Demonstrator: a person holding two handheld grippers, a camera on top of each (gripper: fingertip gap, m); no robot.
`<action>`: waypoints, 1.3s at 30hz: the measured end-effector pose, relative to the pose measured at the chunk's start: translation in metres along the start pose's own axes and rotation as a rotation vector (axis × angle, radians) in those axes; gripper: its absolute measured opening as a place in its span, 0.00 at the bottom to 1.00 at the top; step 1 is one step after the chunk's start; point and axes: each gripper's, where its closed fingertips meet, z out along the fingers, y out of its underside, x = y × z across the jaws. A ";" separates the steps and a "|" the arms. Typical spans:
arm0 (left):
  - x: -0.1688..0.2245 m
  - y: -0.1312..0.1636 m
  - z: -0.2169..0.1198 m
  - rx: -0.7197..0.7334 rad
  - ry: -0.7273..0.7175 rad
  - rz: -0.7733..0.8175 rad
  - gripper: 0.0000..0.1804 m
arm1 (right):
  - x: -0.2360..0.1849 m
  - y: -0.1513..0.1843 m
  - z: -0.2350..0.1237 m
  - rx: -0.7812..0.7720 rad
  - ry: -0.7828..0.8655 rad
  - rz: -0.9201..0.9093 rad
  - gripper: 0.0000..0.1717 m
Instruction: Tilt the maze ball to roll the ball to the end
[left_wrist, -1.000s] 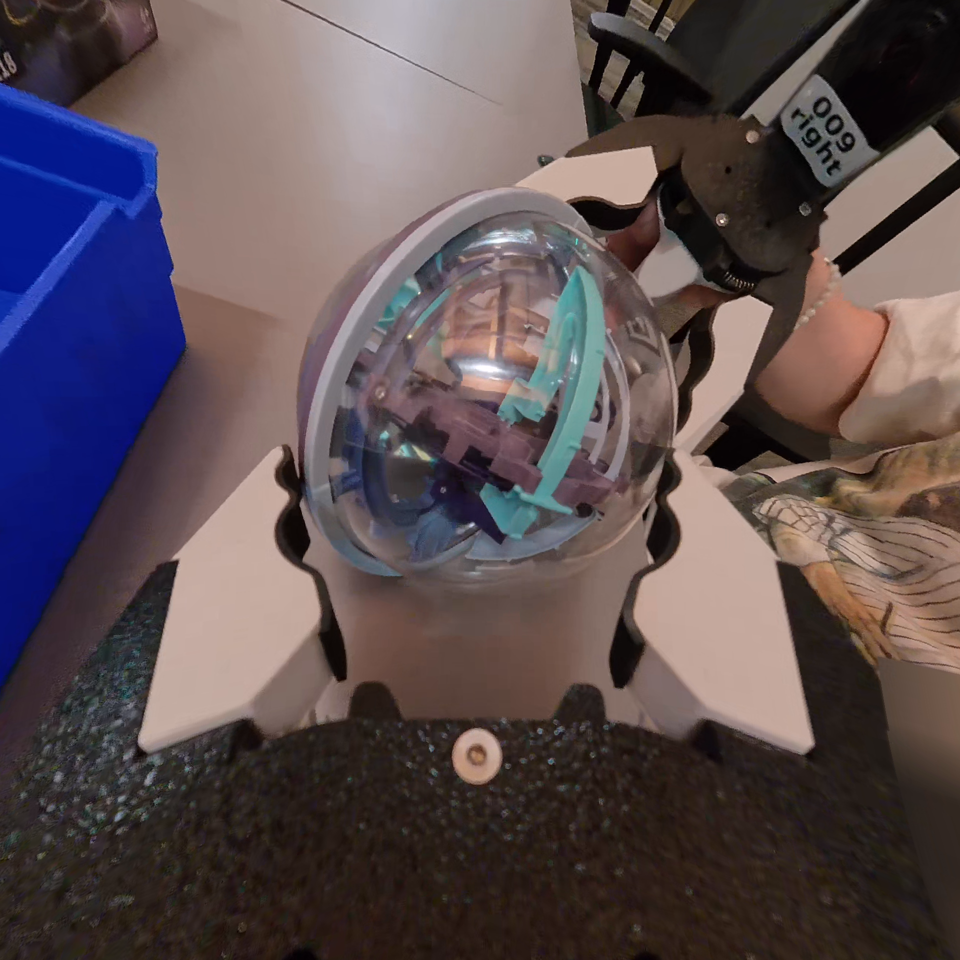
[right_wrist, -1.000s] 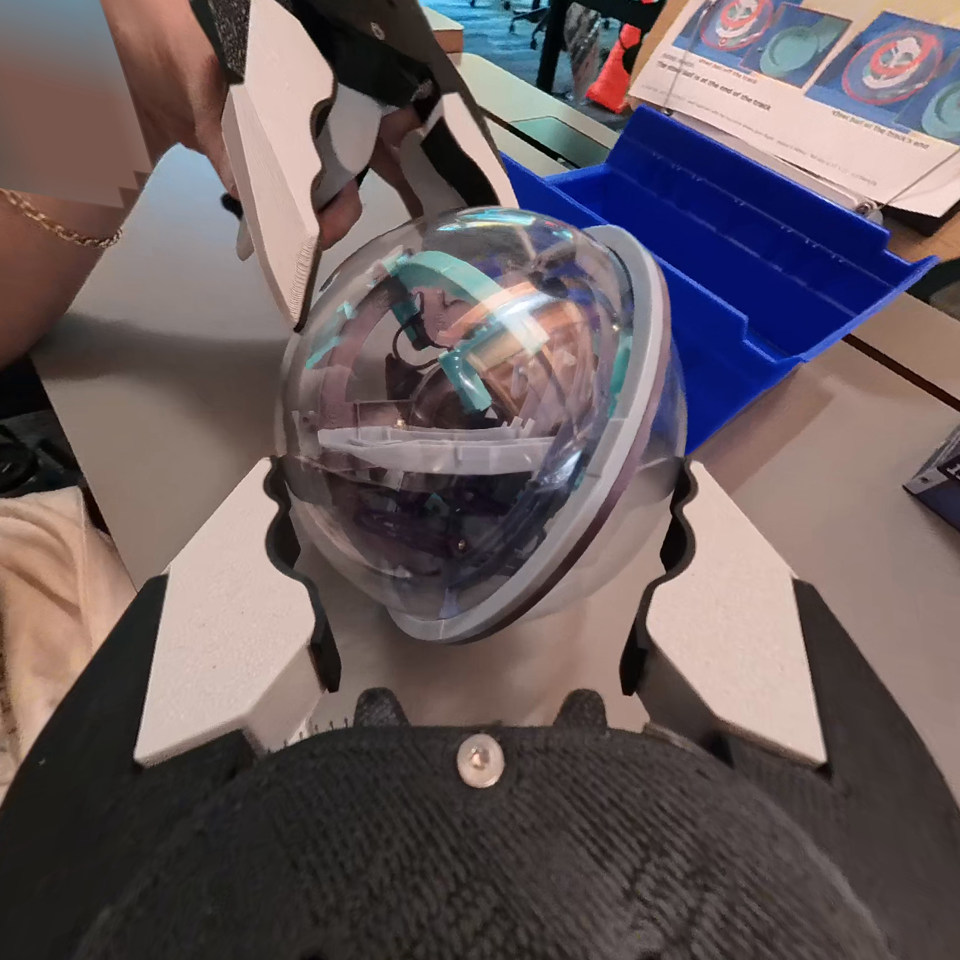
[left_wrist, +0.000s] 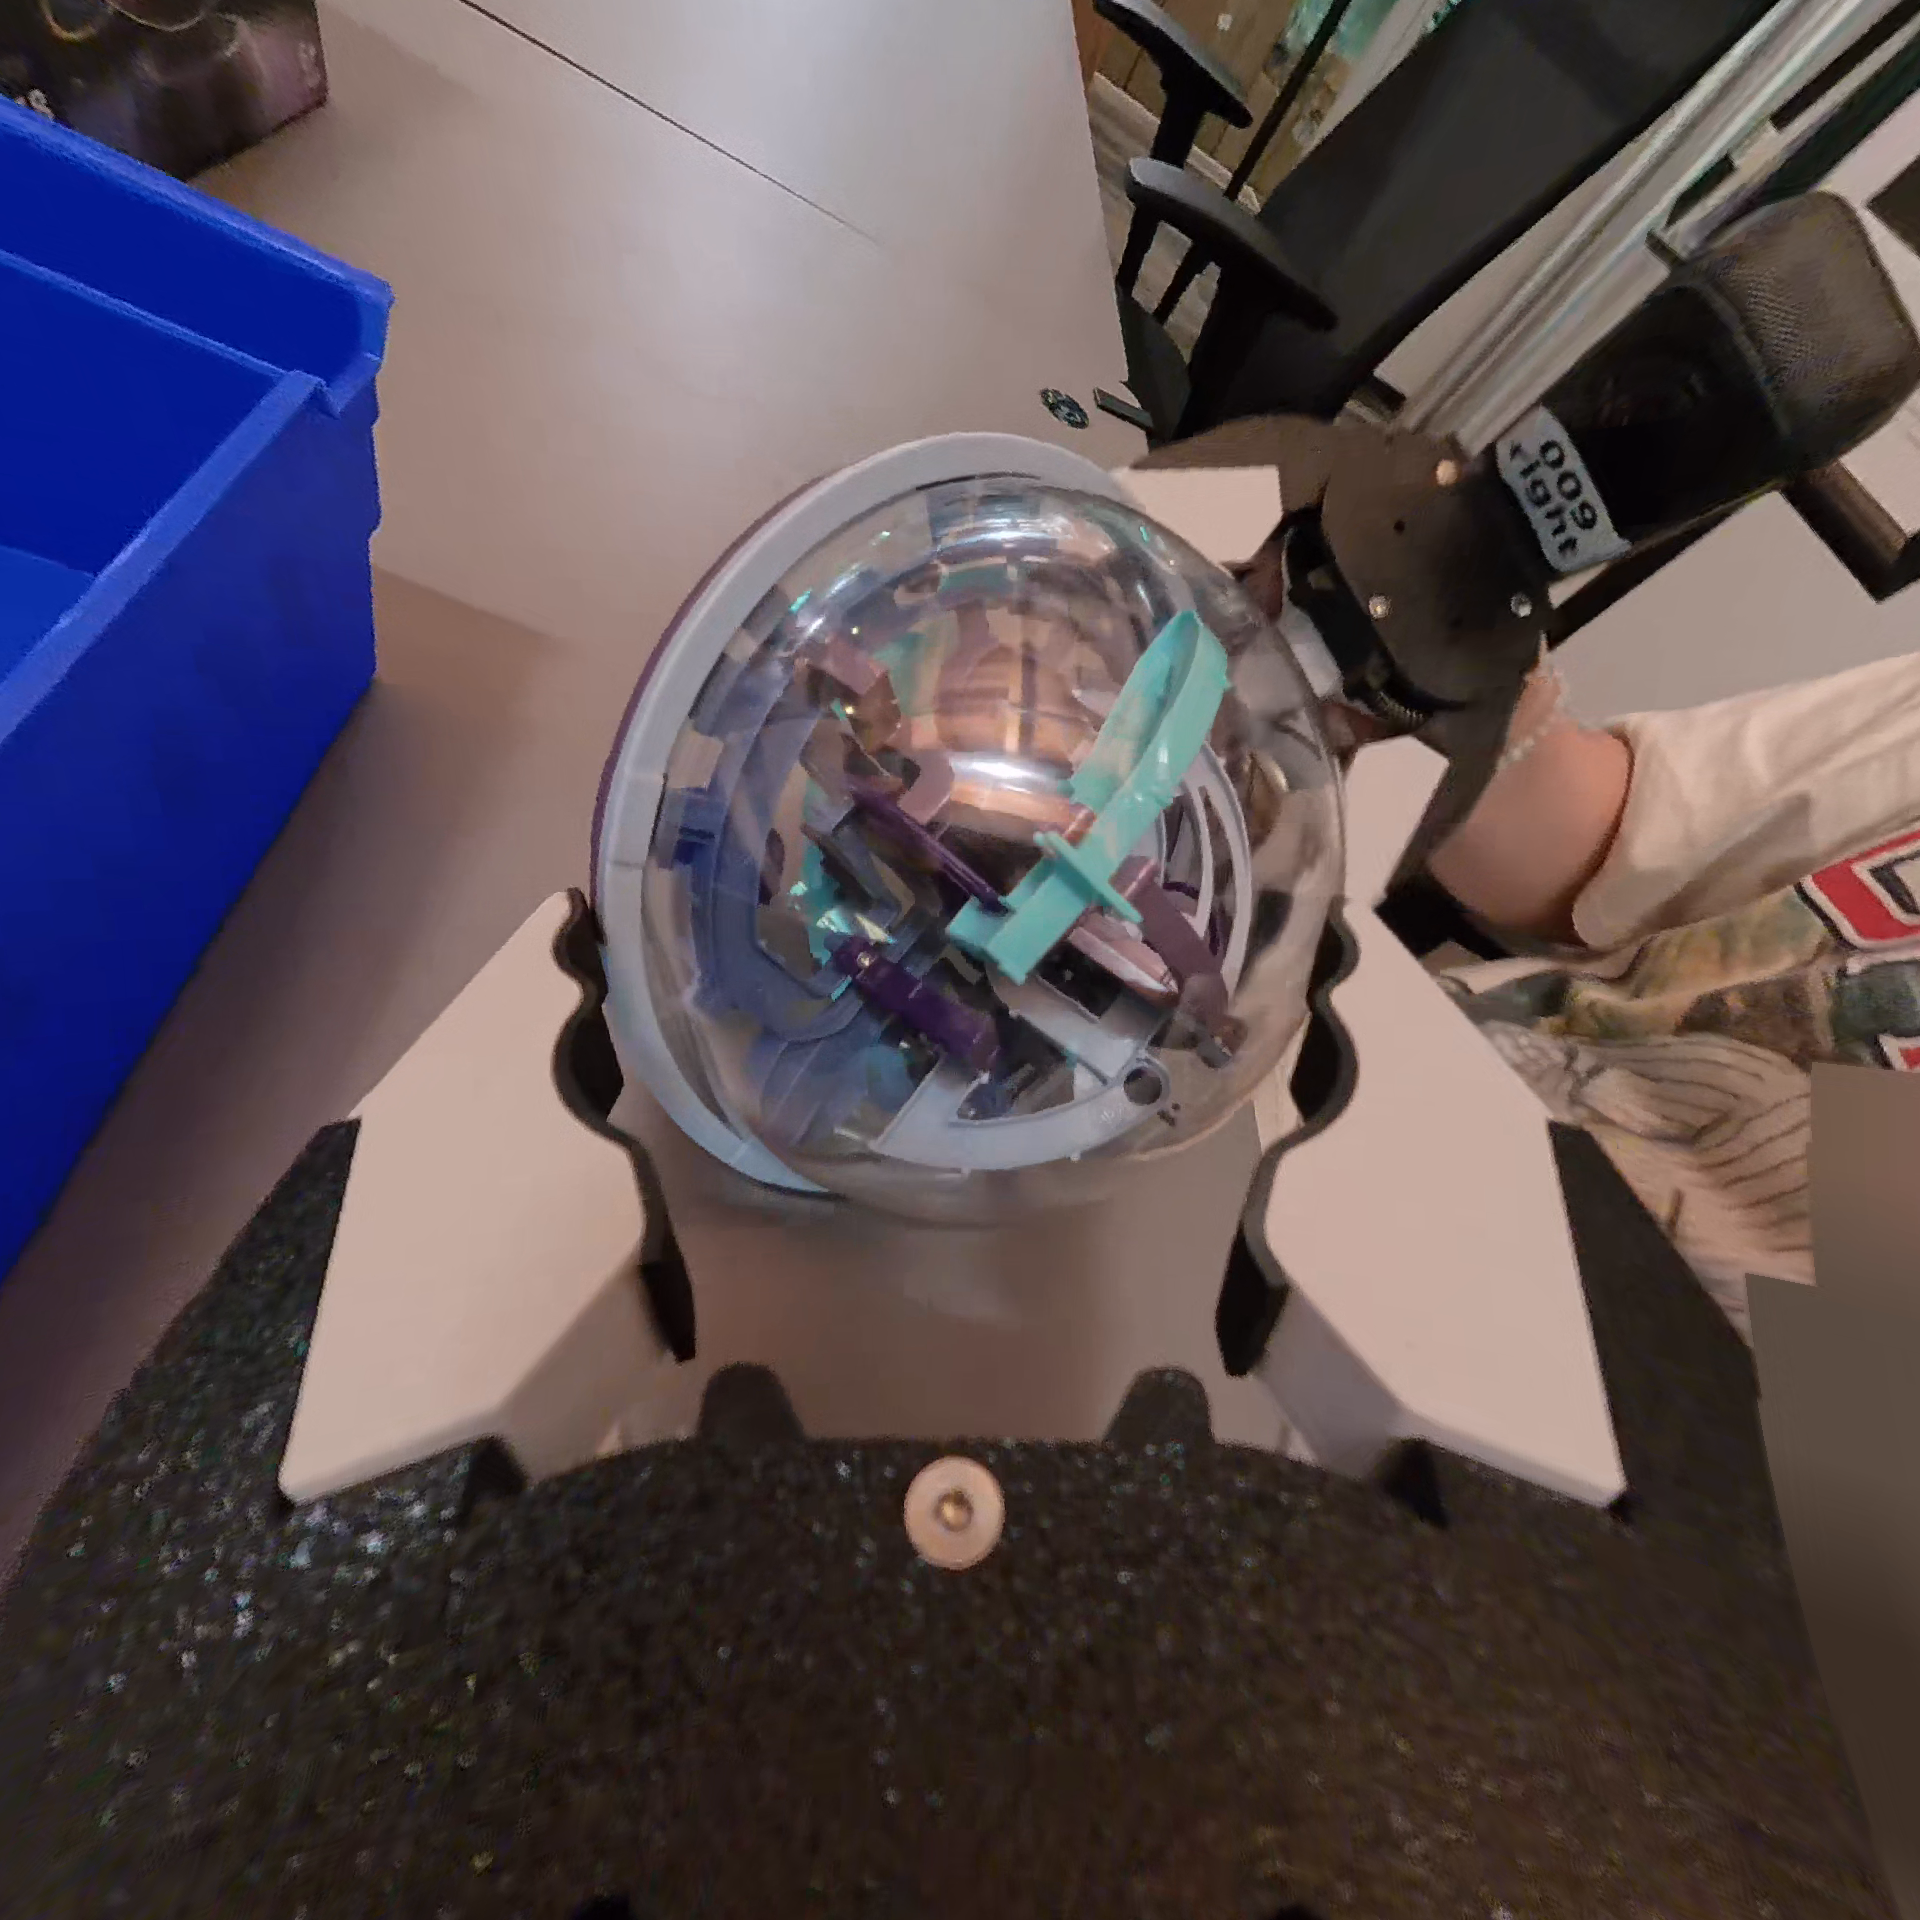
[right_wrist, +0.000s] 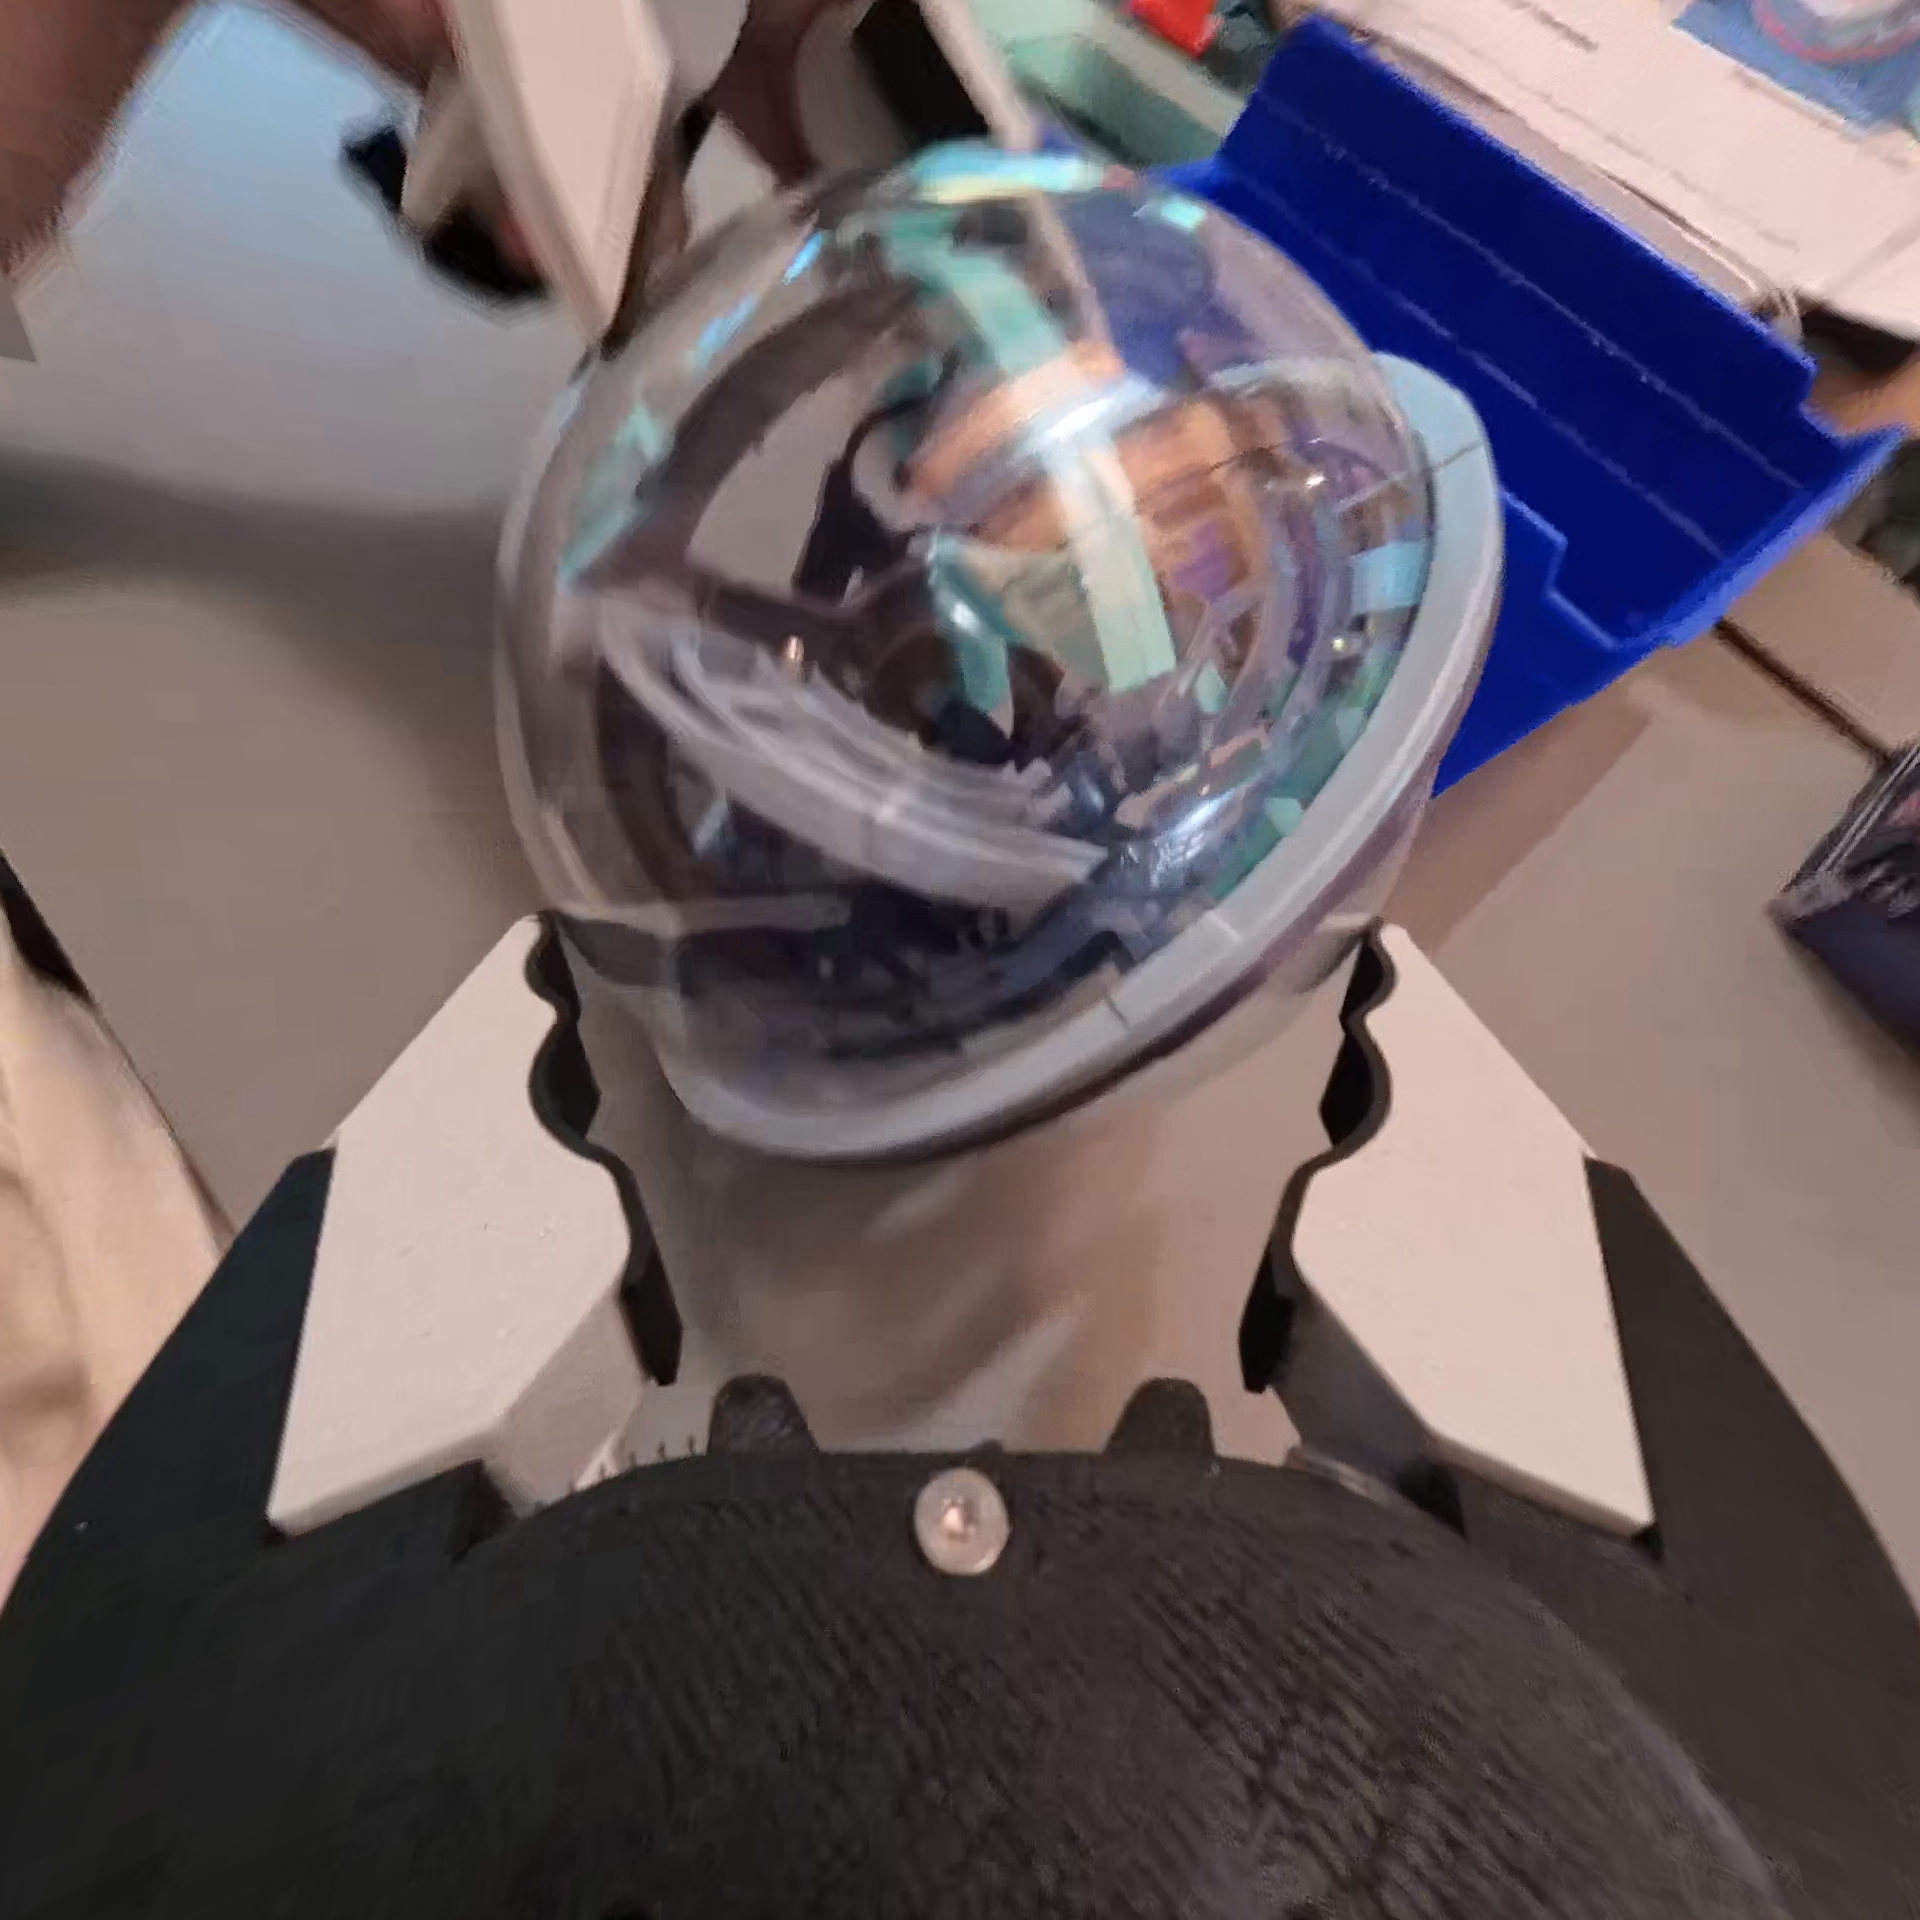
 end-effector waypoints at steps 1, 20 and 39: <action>0.001 0.002 -0.001 -0.008 0.006 0.014 0.72 | 0.001 0.006 -0.004 -0.038 -0.008 -0.121 0.79; 0.003 -0.016 -0.002 0.043 -0.072 -0.009 0.71 | -0.011 -0.022 0.007 0.128 0.019 -0.031 0.84; 0.010 -0.013 -0.008 0.077 0.038 0.001 0.69 | -0.027 -0.042 0.014 0.258 -0.178 -0.214 0.91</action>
